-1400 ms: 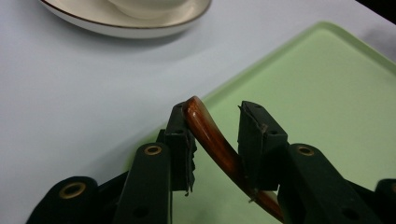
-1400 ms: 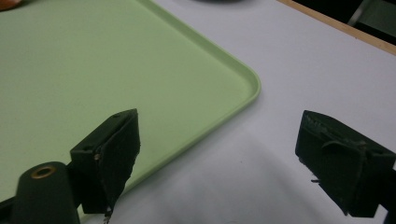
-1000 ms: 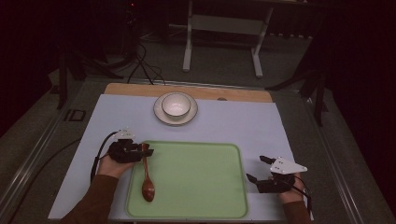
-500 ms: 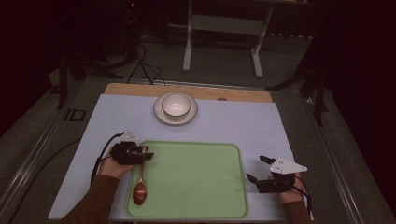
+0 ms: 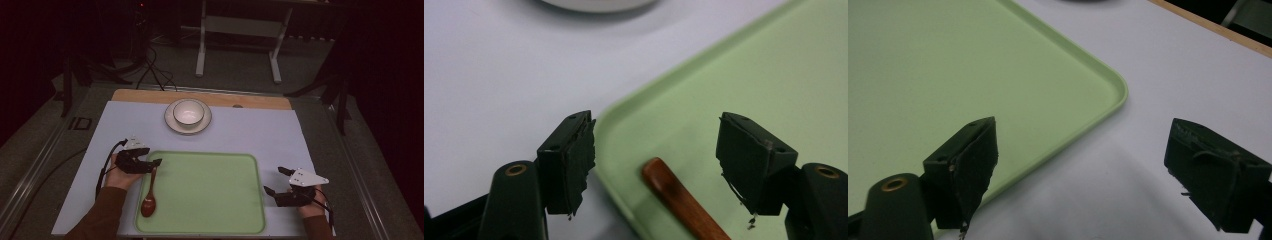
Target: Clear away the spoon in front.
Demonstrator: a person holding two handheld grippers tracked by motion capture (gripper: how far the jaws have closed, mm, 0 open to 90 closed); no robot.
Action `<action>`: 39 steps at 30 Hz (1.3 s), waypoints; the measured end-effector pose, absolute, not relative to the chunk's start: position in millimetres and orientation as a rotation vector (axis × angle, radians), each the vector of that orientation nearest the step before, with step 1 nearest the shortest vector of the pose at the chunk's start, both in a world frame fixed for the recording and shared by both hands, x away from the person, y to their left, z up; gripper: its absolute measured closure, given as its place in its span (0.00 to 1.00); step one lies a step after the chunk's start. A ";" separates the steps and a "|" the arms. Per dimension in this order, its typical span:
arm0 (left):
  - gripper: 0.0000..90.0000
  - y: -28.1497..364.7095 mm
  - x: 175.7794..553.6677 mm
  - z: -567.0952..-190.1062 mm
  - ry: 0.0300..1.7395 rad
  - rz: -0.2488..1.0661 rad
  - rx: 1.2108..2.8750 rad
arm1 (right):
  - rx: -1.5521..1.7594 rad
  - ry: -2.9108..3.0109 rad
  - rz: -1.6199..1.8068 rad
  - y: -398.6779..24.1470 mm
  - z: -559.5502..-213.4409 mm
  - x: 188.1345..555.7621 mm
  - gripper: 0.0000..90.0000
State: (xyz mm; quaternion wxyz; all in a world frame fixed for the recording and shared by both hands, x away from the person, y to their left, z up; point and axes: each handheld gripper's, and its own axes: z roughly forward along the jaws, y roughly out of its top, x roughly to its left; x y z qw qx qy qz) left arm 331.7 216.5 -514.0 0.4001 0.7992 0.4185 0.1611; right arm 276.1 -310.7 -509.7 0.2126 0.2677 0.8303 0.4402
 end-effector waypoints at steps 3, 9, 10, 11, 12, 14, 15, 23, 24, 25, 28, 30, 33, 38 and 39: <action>0.33 221.0 328.5 -508.6 1.069 0.460 1.986 | 0.745 2.302 1.222 -310.9 -509.4 276.0 0.15; 0.32 228.6 319.2 -497.8 1.082 0.576 1.923 | 0.749 2.287 1.231 -311.9 -508.8 275.8 0.15; 0.32 229.8 317.2 -495.7 1.084 0.596 1.909 | 0.749 2.285 1.233 -312.2 -508.7 275.8 0.15; 0.32 230.5 315.7 -494.3 1.084 0.607 1.902 | 0.750 2.281 1.234 -312.6 -508.4 275.9 0.15; 0.32 231.5 313.8 -492.7 1.083 0.624 1.891 | 0.749 2.279 1.233 -312.9 -508.2 276.0 0.15; 0.32 234.0 310.6 -490.1 1.085 0.650 1.870 | 0.754 2.272 1.235 -313.5 -507.6 275.6 0.15; 0.32 235.3 309.5 -489.4 1.087 0.657 1.857 | 0.757 2.267 1.240 -313.9 -507.3 275.4 0.15; 0.33 246.6 301.7 -487.0 1.118 0.707 1.799 | 0.775 2.230 1.252 -317.3 -505.4 275.4 0.15; 0.33 247.8 300.9 -486.5 1.121 0.709 1.796 | 0.779 2.227 1.253 -317.9 -505.0 275.2 0.15; 0.33 249.2 299.8 -486.1 1.125 0.717 1.788 | 0.782 2.221 1.259 -318.2 -504.9 275.2 0.15; 0.33 253.5 296.1 -484.3 1.129 0.735 1.765 | 0.789 2.206 1.262 -320.6 -503.8 275.1 0.15; 0.33 256.0 293.5 -483.8 1.129 0.744 1.750 | 0.798 2.195 1.268 -322.5 -503.0 275.1 0.15; 0.34 260.0 289.6 -483.7 1.133 0.754 1.738 | 0.811 2.182 1.277 -325.3 -502.6 275.6 0.15; 0.34 269.9 283.7 -483.7 1.158 0.769 1.700 | 0.842 2.142 1.298 -332.4 -502.1 276.9 0.15; 0.34 271.8 282.9 -483.7 1.163 0.773 1.697 | 0.853 2.134 1.302 -334.5 -501.9 277.1 0.15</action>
